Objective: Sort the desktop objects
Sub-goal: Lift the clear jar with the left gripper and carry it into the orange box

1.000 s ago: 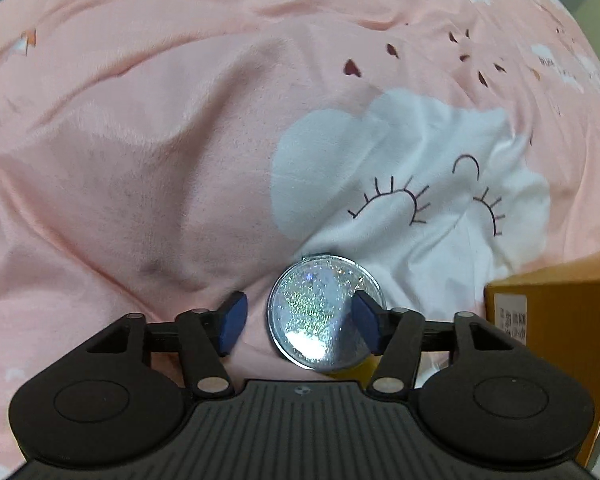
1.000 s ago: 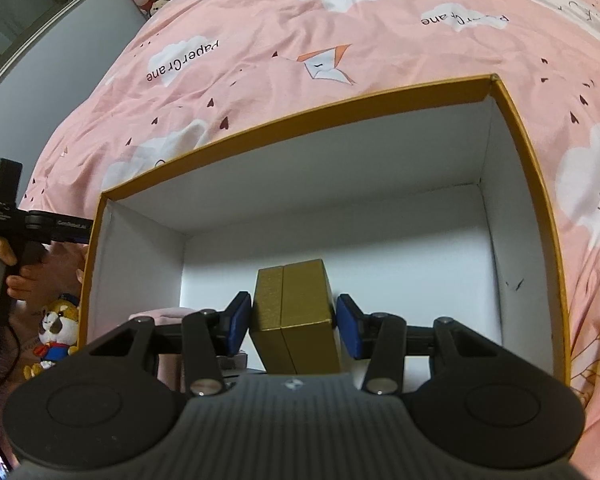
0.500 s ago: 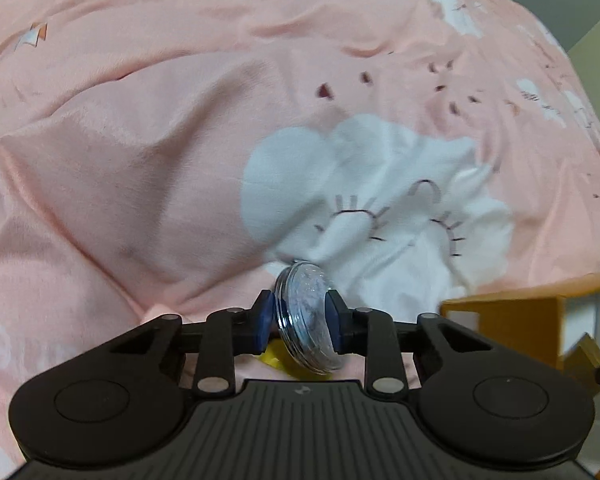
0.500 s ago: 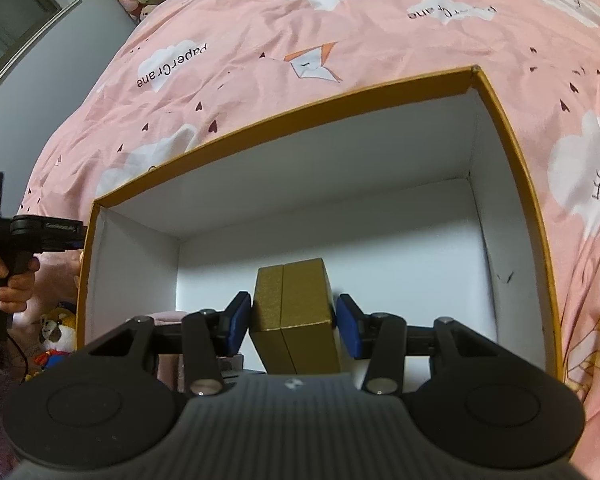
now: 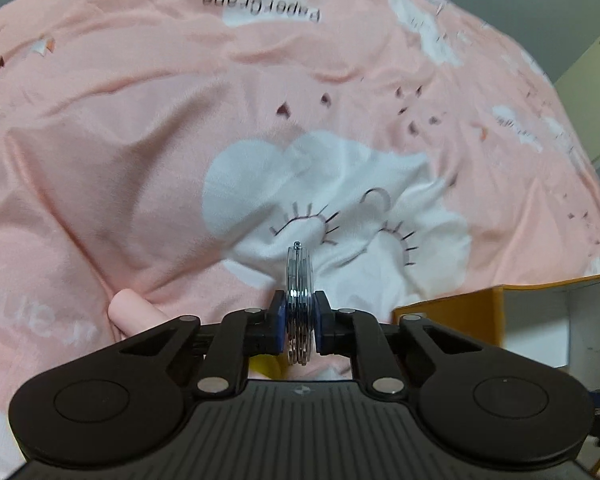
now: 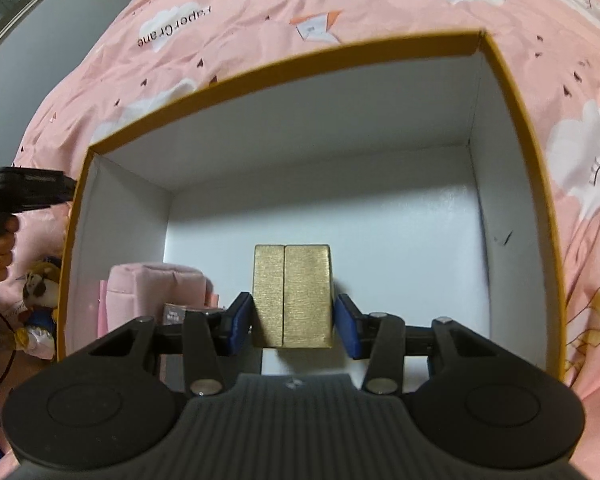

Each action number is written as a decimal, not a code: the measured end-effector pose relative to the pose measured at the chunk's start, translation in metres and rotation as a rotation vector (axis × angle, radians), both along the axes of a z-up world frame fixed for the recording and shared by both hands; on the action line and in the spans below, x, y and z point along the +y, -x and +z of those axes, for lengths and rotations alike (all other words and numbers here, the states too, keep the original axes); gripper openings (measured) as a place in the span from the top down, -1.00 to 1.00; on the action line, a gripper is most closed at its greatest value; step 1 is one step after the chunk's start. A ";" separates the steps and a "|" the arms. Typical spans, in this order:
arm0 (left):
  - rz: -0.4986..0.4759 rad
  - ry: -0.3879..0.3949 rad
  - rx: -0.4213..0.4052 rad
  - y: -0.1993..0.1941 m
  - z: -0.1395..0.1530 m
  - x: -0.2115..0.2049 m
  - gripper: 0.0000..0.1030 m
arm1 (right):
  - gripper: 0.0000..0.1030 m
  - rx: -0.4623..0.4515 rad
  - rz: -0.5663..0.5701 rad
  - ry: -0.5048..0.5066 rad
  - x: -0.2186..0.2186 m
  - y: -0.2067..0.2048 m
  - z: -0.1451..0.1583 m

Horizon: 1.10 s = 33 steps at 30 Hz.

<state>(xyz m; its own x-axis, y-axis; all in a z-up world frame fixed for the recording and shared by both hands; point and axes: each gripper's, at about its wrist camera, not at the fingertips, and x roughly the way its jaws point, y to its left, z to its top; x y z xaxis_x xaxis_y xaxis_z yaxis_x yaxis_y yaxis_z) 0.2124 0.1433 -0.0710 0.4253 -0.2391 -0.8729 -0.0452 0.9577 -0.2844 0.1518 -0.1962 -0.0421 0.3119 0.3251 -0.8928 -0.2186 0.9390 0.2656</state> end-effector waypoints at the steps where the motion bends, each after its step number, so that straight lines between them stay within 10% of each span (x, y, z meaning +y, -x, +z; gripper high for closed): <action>1: 0.004 0.004 -0.015 0.003 0.007 -0.001 0.71 | 0.09 0.002 0.000 0.001 -0.001 0.001 -0.002; 14: -0.131 0.195 -0.190 0.076 0.113 -0.074 0.72 | 0.10 -0.110 -0.063 -0.080 -0.032 0.025 0.045; 20: -0.289 0.283 -0.093 0.087 0.088 -0.151 0.72 | 0.10 -0.166 -0.071 -0.071 -0.051 0.039 0.061; 33: -0.365 0.026 0.073 0.091 0.018 -0.233 0.72 | 0.10 -0.159 -0.045 -0.007 -0.049 0.054 0.033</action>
